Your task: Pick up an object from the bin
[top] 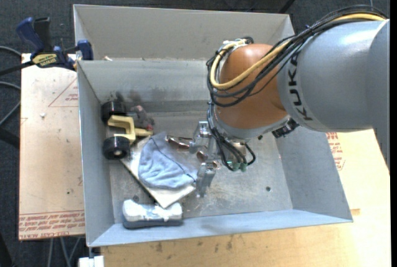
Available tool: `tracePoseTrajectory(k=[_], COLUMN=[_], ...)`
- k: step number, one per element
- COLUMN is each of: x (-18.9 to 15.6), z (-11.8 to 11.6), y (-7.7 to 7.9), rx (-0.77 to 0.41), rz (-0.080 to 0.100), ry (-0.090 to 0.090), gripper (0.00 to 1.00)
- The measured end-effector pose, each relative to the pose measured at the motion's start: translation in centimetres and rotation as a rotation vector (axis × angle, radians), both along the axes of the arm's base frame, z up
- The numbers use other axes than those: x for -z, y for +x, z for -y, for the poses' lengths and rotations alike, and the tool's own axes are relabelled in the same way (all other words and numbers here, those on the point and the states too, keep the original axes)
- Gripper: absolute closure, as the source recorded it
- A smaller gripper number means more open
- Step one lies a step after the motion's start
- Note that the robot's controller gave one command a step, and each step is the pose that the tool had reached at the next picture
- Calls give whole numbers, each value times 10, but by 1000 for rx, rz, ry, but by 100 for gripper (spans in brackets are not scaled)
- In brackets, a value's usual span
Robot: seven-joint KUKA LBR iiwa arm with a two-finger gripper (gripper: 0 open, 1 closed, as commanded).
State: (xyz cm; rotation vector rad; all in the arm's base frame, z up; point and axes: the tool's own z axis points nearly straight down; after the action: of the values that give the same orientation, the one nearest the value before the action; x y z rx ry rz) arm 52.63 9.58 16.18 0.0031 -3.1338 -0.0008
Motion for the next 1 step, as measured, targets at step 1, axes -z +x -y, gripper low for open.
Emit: tracePoseTrajectory(k=[1], x=[-4], z=[0], y=[2], rx=[2], rz=[8], ry=[1], gripper=[0])
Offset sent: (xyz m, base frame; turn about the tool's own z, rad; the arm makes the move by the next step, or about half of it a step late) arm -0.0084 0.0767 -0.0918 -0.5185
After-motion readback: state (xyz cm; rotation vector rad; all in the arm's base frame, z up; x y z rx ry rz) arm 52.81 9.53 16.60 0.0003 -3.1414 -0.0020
